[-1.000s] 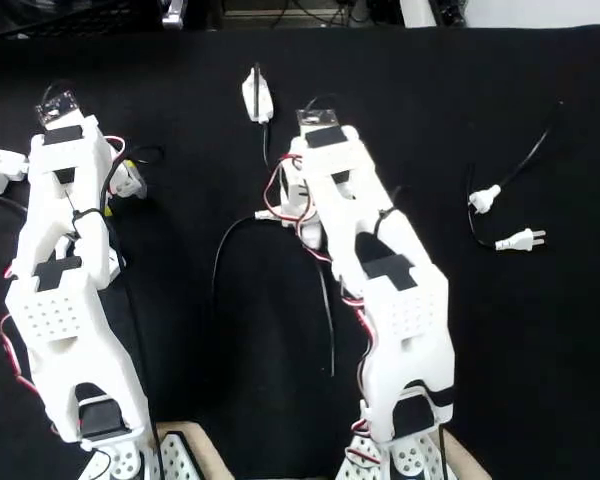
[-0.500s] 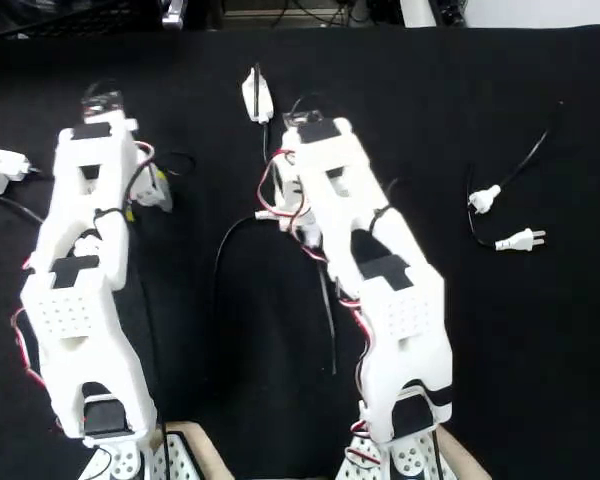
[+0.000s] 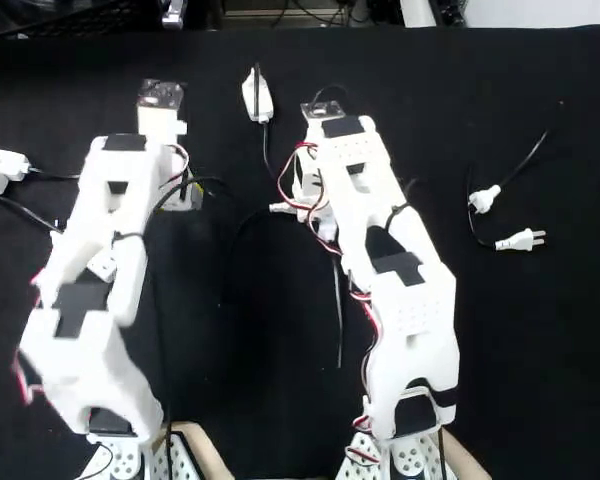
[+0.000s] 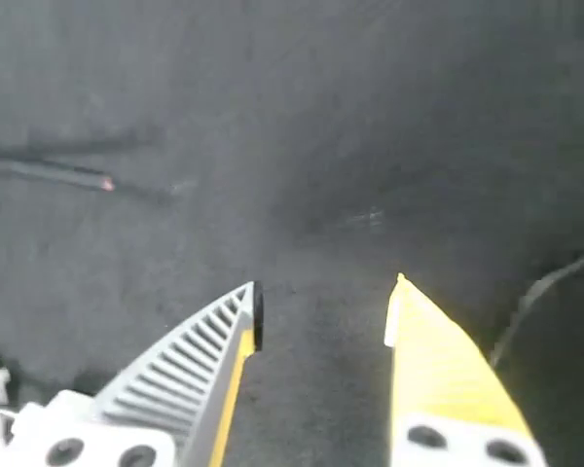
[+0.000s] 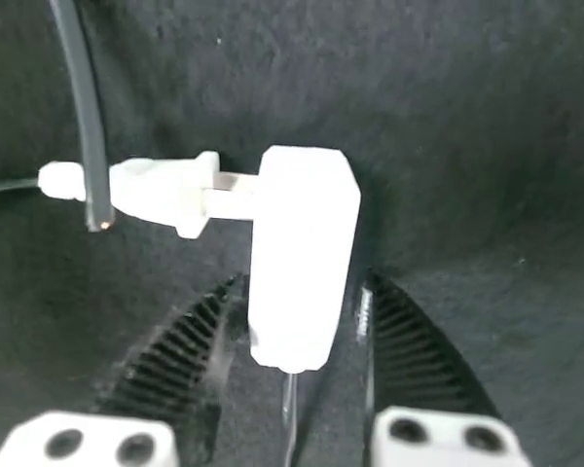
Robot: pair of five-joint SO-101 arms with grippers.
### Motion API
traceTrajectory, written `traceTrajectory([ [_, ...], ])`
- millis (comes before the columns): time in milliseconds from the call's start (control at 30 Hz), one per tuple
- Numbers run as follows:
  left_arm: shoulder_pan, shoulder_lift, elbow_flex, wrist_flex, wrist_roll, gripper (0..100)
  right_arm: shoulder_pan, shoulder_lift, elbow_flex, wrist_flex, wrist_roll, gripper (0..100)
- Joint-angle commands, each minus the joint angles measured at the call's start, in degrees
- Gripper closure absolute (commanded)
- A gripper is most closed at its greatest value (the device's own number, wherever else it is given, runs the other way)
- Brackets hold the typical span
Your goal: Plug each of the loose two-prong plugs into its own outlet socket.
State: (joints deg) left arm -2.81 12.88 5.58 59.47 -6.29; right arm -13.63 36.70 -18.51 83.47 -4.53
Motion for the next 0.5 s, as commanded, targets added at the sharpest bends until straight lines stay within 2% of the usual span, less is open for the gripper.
traceTrajectory([
  [0, 5.6, -13.8, 13.2, -10.3, -11.8, 78, 1.3, -0.7, -0.1, -0.5, 0.4, 82.5],
  [100, 8.0, -17.1, 23.0, -18.1, -23.6, 78, 1.5, -0.6, -0.2, -0.5, 0.4, 82.5],
  [233, 6.5, -19.3, 29.1, -23.9, -32.1, 78, 1.3, -0.4, 0.4, -1.9, 0.4, 82.5],
  [367, 2.7, -19.3, 26.8, -23.9, -38.5, 78, 1.3, -0.3, 2.9, -5.5, 0.4, 82.5],
  [467, 2.6, -19.3, 25.1, -19.5, -48.2, 78, 1.2, -0.3, 3.6, -6.2, 0.4, 82.5],
])
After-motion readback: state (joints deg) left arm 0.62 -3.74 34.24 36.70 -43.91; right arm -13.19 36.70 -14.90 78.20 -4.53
